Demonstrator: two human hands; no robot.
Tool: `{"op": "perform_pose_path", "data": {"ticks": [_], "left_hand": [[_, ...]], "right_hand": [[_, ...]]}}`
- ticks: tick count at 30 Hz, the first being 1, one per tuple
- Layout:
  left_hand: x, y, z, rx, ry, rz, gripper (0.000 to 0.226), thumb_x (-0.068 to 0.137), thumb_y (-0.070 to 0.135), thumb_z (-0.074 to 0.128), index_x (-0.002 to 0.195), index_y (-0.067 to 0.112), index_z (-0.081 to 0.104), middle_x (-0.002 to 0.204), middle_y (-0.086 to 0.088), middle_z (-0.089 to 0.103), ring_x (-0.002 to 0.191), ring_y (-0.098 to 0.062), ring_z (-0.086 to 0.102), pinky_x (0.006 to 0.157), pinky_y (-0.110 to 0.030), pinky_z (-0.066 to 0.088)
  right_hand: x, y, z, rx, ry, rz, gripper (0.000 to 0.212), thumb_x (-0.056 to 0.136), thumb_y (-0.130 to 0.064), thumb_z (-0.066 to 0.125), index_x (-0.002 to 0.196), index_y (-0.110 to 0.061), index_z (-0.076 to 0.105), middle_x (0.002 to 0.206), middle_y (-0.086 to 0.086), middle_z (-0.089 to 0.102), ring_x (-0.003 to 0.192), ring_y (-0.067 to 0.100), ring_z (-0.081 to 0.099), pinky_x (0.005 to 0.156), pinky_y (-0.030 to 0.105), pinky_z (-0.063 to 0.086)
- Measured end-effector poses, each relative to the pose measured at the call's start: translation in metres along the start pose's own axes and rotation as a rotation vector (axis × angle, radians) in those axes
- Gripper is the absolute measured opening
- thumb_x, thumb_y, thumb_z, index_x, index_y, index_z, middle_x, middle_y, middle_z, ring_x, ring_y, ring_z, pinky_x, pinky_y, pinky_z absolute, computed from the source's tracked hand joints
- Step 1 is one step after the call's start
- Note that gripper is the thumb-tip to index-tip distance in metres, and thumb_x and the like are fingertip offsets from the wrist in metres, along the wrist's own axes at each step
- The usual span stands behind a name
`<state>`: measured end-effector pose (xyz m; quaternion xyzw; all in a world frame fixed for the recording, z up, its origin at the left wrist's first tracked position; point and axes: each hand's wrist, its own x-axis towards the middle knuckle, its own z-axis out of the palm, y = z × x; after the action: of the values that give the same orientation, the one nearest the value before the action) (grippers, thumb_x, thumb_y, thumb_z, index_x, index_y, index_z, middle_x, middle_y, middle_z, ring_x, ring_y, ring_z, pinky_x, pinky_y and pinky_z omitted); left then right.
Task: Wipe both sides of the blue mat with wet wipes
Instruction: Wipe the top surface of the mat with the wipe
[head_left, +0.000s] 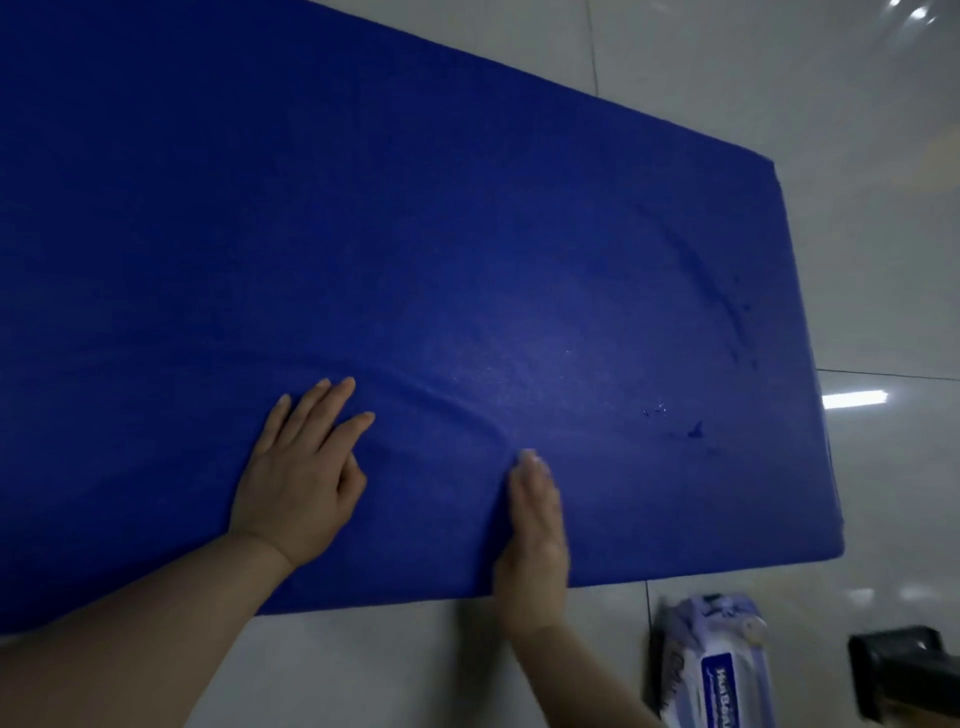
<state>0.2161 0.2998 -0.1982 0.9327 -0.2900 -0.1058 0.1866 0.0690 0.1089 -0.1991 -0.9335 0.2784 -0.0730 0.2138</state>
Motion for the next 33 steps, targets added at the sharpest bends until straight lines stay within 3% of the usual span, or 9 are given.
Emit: {"op": "perform_pose_path", "data": {"ticks": [3, 7, 9, 15, 17, 19, 23, 29, 33], "left_hand": [[0.000, 0.001, 0.000, 0.004, 0.012, -0.006, 0.048, 0.088, 0.024, 0.033, 0.122, 0.008, 0.062, 0.146, -0.012, 0.044, 0.137, -0.027, 0.034, 0.120, -0.036, 0.005], [0.001, 0.001, 0.003, -0.010, 0.048, -0.005, 0.047, 0.087, 0.023, 0.034, 0.121, 0.008, 0.063, 0.146, -0.013, 0.045, 0.137, -0.027, 0.033, 0.120, -0.037, 0.006], [0.000, 0.002, 0.003, -0.005, 0.063, -0.004, 0.047, 0.087, 0.022, 0.034, 0.121, 0.007, 0.063, 0.145, -0.013, 0.045, 0.136, -0.027, 0.034, 0.119, -0.038, 0.008], [0.000, 0.001, 0.002, -0.010, 0.080, 0.008, 0.046, 0.087, 0.021, 0.036, 0.120, 0.008, 0.064, 0.144, -0.013, 0.047, 0.135, -0.027, 0.037, 0.118, -0.041, 0.014], [0.000, 0.000, 0.002, -0.017, 0.079, 0.011, 0.046, 0.087, 0.022, 0.036, 0.120, 0.008, 0.064, 0.144, -0.012, 0.048, 0.136, -0.026, 0.036, 0.118, -0.040, 0.014], [0.000, -0.001, 0.003, -0.019, 0.080, 0.013, 0.046, 0.087, 0.022, 0.036, 0.120, 0.009, 0.065, 0.144, -0.012, 0.047, 0.136, -0.025, 0.036, 0.118, -0.040, 0.013], [-0.001, 0.000, 0.006, -0.011, 0.075, 0.000, 0.046, 0.088, 0.022, 0.034, 0.119, 0.009, 0.065, 0.143, -0.011, 0.049, 0.135, -0.025, 0.036, 0.118, -0.040, 0.013], [0.007, 0.029, 0.006, 0.020, 0.148, -0.054, 0.044, 0.071, -0.002, 0.060, 0.113, 0.008, 0.068, 0.133, -0.014, 0.056, 0.131, -0.028, 0.040, 0.114, -0.045, 0.015], [0.028, 0.080, 0.023, -0.001, 0.083, -0.022, 0.052, 0.081, 0.016, 0.037, 0.128, 0.014, 0.060, 0.145, -0.009, 0.047, 0.135, -0.023, 0.034, 0.112, -0.046, 0.018]], "right_hand": [[0.011, 0.016, -0.010, -0.049, -0.087, -0.173, 0.079, 0.065, 0.018, 0.030, 0.140, -0.008, 0.041, 0.146, 0.005, 0.040, 0.141, 0.014, 0.024, 0.117, 0.031, 0.016], [0.052, 0.068, -0.054, 0.007, 0.158, 0.534, 0.079, 0.077, 0.024, 0.035, 0.143, -0.018, 0.038, 0.154, 0.000, 0.028, 0.141, 0.017, 0.027, 0.110, 0.020, 0.018], [0.065, 0.052, -0.045, 0.032, 0.237, 0.591, 0.076, 0.077, 0.025, 0.036, 0.142, -0.012, 0.040, 0.152, 0.003, 0.031, 0.138, 0.021, 0.033, 0.112, 0.021, 0.020], [0.061, -0.062, 0.034, 0.065, -0.083, -0.319, 0.064, 0.076, 0.014, 0.029, 0.137, 0.001, 0.043, 0.146, 0.010, 0.038, 0.139, 0.020, 0.027, 0.118, 0.031, 0.013], [0.081, -0.048, 0.031, 0.018, -0.140, -0.454, 0.071, 0.068, 0.019, 0.035, 0.136, 0.002, 0.045, 0.144, 0.013, 0.042, 0.136, 0.023, 0.030, 0.116, 0.033, 0.017], [0.101, -0.009, 0.009, -0.050, -0.100, -0.326, 0.078, 0.064, 0.022, 0.035, 0.138, -0.001, 0.045, 0.146, 0.007, 0.039, 0.137, 0.023, 0.030, 0.116, 0.031, 0.018], [0.123, 0.042, -0.039, -0.073, -0.004, 0.264, 0.082, 0.077, 0.025, 0.034, 0.149, -0.014, 0.028, 0.156, -0.008, 0.018, 0.145, 0.010, 0.013, 0.116, 0.020, 0.008], [0.123, 0.028, -0.025, 0.035, 0.035, 0.383, 0.078, 0.080, 0.022, 0.029, 0.149, -0.015, 0.025, 0.156, -0.009, 0.018, 0.144, 0.005, 0.009, 0.114, 0.015, -0.002], [0.123, 0.038, -0.028, 0.191, 0.123, 0.410, 0.078, 0.078, 0.024, 0.030, 0.143, -0.019, 0.039, 0.153, -0.009, 0.027, 0.141, 0.009, 0.027, 0.116, 0.031, 0.025]]}}
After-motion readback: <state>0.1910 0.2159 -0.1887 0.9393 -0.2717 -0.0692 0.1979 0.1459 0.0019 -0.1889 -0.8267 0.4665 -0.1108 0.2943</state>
